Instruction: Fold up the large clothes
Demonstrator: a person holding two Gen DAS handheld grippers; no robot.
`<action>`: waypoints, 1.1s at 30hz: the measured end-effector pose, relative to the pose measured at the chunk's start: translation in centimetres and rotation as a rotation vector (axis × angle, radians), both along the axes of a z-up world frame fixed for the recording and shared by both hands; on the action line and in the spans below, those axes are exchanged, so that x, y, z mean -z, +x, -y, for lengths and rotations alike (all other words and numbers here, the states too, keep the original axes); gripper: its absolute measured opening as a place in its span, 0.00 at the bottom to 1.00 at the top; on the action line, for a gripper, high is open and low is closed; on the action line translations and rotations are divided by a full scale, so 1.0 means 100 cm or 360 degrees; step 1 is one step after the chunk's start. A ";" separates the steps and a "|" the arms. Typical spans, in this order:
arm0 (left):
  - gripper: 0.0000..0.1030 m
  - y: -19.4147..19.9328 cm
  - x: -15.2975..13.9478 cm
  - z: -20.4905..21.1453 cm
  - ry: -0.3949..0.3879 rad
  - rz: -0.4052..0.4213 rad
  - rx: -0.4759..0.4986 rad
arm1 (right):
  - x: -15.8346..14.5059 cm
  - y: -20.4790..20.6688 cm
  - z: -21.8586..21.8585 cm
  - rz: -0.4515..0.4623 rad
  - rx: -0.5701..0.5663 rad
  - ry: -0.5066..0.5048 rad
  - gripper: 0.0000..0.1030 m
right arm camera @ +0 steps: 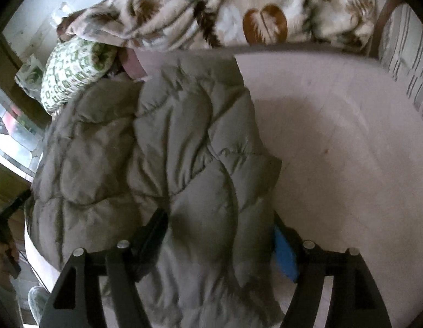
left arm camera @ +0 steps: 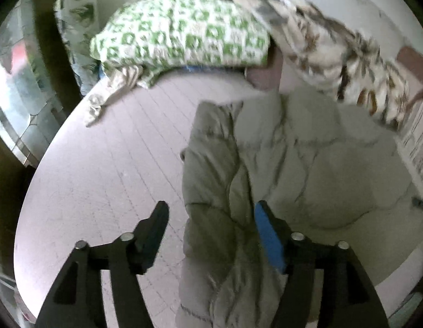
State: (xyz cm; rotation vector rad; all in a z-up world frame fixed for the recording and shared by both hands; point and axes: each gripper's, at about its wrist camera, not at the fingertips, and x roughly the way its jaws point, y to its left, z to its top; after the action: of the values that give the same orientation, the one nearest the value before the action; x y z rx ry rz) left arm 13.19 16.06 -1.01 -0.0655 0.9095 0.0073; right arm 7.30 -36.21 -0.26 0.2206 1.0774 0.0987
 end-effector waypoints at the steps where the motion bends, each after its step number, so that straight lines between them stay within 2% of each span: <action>1: 0.67 0.000 -0.004 -0.002 -0.0015 0.0006 0.0006 | -0.005 -0.002 -0.001 0.0014 -0.0001 -0.0010 0.74; 6: 0.67 -0.016 -0.009 0.033 0.0021 0.0030 0.0125 | -0.031 -0.028 -0.029 0.0127 -0.0030 -0.0121 0.76; 10: 0.67 -0.025 0.010 0.068 0.0109 -0.0022 0.0220 | -0.044 -0.041 -0.042 0.0180 0.0015 -0.0266 0.77; 15: 0.67 -0.029 0.030 0.086 0.0171 -0.0045 0.0234 | -0.059 -0.054 -0.046 0.0246 0.0119 -0.0525 0.78; 18: 0.68 -0.030 0.032 0.088 0.0202 -0.0038 0.0238 | -0.062 -0.060 -0.049 0.0249 0.0061 -0.0448 0.78; 21: 0.71 -0.028 0.036 0.090 0.0222 -0.0045 0.0226 | -0.056 -0.057 -0.066 0.0209 -0.0033 -0.0376 0.79; 26: 0.74 -0.027 0.045 0.092 0.0238 -0.0051 0.0230 | -0.016 -0.042 -0.094 0.0083 -0.0137 -0.0398 0.80; 28: 0.76 -0.025 0.050 0.090 0.0212 -0.0057 0.0225 | 0.000 -0.037 -0.096 0.0057 -0.0133 -0.0429 0.82; 30: 0.81 -0.022 0.053 0.088 0.0211 -0.0047 0.0213 | 0.011 -0.033 -0.096 0.0067 -0.0130 -0.0452 0.88; 33: 0.83 -0.018 0.057 0.087 0.0202 -0.0037 0.0217 | 0.021 -0.025 -0.090 0.0069 -0.0117 -0.0439 0.97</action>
State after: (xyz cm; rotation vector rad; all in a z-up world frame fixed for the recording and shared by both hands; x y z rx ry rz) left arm 11.43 7.32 -6.71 0.1146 0.9331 -0.0610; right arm 4.76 -27.25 -2.40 -0.0694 1.0433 0.0199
